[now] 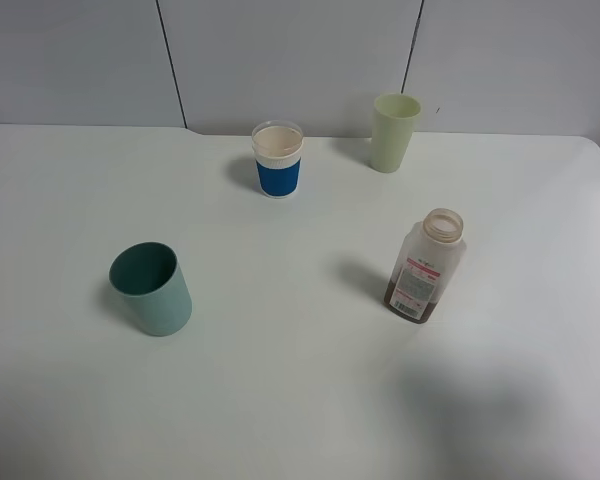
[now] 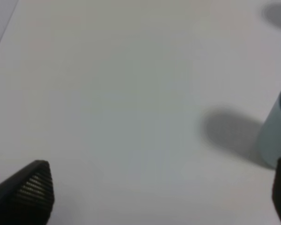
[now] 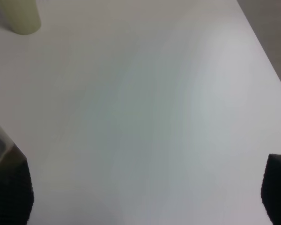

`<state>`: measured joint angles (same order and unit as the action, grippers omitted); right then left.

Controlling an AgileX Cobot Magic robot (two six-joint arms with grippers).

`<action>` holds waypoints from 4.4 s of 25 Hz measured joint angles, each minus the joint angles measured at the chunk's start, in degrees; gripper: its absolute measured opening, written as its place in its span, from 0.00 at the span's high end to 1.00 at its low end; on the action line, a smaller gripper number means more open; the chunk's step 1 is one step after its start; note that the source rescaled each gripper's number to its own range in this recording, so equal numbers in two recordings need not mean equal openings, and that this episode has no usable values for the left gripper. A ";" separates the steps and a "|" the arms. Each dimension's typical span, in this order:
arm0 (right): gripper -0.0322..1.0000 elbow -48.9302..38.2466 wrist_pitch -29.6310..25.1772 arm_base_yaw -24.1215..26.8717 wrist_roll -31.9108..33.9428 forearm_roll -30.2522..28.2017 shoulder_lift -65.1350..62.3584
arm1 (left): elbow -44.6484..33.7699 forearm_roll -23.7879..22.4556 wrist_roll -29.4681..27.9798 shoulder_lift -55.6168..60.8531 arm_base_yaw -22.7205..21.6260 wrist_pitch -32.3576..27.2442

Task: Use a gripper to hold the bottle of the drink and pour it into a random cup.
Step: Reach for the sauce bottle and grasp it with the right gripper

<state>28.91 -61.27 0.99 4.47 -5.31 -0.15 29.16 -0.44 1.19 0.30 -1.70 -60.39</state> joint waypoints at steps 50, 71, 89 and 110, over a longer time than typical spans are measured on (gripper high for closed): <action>0.02 0.00 0.00 0.00 0.00 0.00 0.00 | 0.00 0.00 0.00 0.00 0.00 0.00; 0.02 0.00 0.00 0.00 0.00 0.00 0.00 | 0.00 0.00 0.00 0.00 0.00 0.00; 0.02 0.00 0.00 0.00 0.00 1.30 0.00 | 0.00 0.00 0.00 0.00 0.00 0.00; 0.02 9.07 14.57 0.00 -8.71 9.71 30.27 | 0.00 0.00 0.00 0.00 0.00 0.00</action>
<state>37.98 -46.70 0.99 -4.24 4.40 30.12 29.16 -0.44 1.19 0.30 -1.70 -60.39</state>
